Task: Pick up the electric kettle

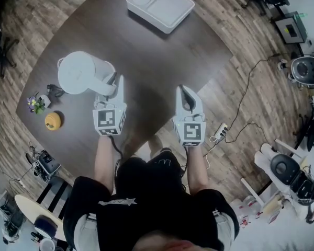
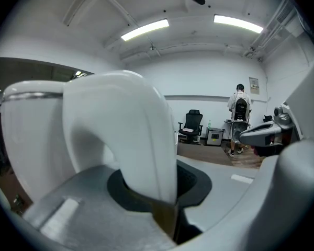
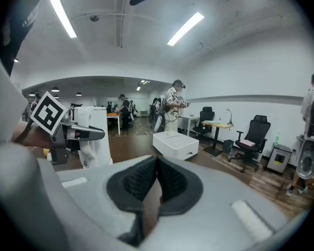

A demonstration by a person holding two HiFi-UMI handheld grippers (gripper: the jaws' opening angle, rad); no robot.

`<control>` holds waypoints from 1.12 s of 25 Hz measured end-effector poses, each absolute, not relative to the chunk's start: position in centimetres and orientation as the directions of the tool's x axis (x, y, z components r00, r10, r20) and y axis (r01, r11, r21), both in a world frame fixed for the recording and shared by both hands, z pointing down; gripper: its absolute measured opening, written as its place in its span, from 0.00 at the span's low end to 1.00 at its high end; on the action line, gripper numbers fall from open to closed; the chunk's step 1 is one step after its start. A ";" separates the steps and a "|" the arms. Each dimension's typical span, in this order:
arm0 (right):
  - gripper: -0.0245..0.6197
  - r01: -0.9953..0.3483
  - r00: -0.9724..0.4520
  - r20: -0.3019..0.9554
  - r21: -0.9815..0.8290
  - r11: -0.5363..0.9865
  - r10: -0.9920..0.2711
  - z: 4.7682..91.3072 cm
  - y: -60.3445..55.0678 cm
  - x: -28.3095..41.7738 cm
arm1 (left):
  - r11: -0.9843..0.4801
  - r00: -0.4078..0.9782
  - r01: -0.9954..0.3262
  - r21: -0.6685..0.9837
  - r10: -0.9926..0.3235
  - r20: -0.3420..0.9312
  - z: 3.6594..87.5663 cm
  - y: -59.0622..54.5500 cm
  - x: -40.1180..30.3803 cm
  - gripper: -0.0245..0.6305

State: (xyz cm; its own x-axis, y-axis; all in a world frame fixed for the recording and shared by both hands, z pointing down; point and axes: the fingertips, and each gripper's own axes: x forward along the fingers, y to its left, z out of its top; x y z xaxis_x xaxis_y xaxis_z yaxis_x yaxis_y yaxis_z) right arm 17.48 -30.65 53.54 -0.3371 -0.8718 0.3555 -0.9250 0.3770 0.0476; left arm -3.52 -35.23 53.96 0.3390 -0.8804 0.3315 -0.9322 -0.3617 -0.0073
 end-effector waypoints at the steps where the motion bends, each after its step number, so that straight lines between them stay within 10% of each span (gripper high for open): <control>1: 0.05 -0.927 -0.335 0.349 0.046 0.373 -0.875 53.3 -30.6 17.5 | -0.365 0.339 -0.931 -0.020 -0.882 0.328 53.5 -35.1 -3.5 0.14; 28: 0.05 -0.913 -0.387 0.153 0.074 0.401 -0.909 43.0 -23.0 11.4 | -0.366 0.341 -0.923 -0.116 -0.920 0.192 41.5 -24.5 -7.2 0.14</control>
State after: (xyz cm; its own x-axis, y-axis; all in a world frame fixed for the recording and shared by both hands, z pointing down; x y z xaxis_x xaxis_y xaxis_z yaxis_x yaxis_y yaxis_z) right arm 11.41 -23.00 42.98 -0.3871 -0.9092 0.1534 -0.9130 0.4012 0.0738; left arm -7.21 -24.51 41.50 0.3411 -0.9203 0.1919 -0.9233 -0.3663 -0.1158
